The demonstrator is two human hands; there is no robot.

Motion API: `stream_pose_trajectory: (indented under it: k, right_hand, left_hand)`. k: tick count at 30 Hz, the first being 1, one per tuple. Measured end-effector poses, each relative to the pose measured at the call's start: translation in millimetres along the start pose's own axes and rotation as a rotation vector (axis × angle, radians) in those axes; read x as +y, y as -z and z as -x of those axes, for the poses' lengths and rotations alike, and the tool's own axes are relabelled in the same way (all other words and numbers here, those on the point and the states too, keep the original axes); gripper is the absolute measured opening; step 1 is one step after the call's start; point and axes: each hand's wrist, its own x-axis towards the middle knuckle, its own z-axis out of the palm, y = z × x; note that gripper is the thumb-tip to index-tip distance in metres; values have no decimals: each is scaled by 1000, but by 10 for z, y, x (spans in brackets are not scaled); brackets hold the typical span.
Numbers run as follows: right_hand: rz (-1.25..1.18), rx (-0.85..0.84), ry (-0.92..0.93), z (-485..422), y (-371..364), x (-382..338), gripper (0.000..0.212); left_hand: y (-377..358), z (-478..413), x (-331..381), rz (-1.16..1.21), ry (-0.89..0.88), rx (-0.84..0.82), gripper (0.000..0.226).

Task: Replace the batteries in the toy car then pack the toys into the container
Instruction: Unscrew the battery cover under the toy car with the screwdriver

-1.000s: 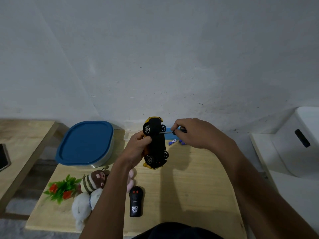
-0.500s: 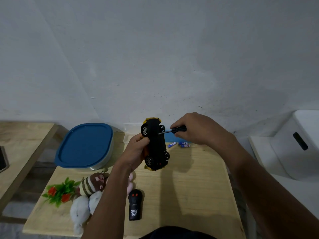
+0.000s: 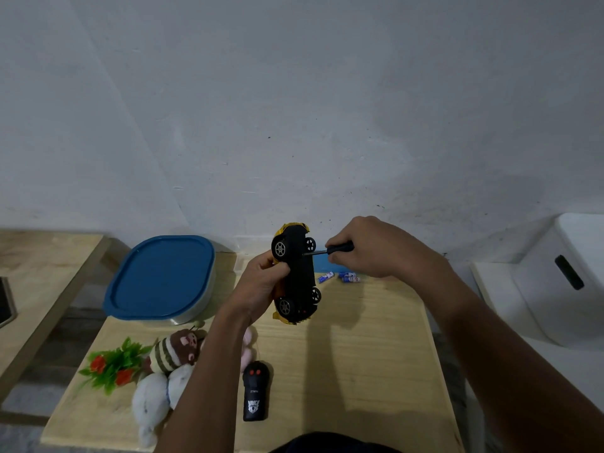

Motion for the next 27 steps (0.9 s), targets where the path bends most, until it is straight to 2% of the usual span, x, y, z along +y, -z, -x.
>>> stream_pose_trajectory:
  k: [4,7,9,14,16,19,23,27]
  right_hand:
    - [-255,-73,-103,-63,-3,21,21]
    - [-310,-75,-120,-64,-5,23,21]
    - [-240,-51,-69,-42,-27,14,19]
    - [274,144,98,-5,-84,-43,27]
    - [385,188,168,3,-134,-76,29]
    - [332,195,159,39,-156,-74,32]
    - [322,178,169,25,-156,-38,31]
    - [289,212,176,19,-133,-62,26]
  left_hand:
    - [1,2,-6,-28,-25,-10,37]
    - [15,1,-11,-50,-24,-10,39]
    - [22,6,-11,-43,-16,-15,39]
    - [23,-4,-21,-30,17,-8,30]
    - [35,-10,-45,-17,27,11,29]
    - [60,-15,-85,0,34,18,40]
    - [64,-33,-88,15,24,32,26]
    - [79,-42,-45,32,25,24,30]
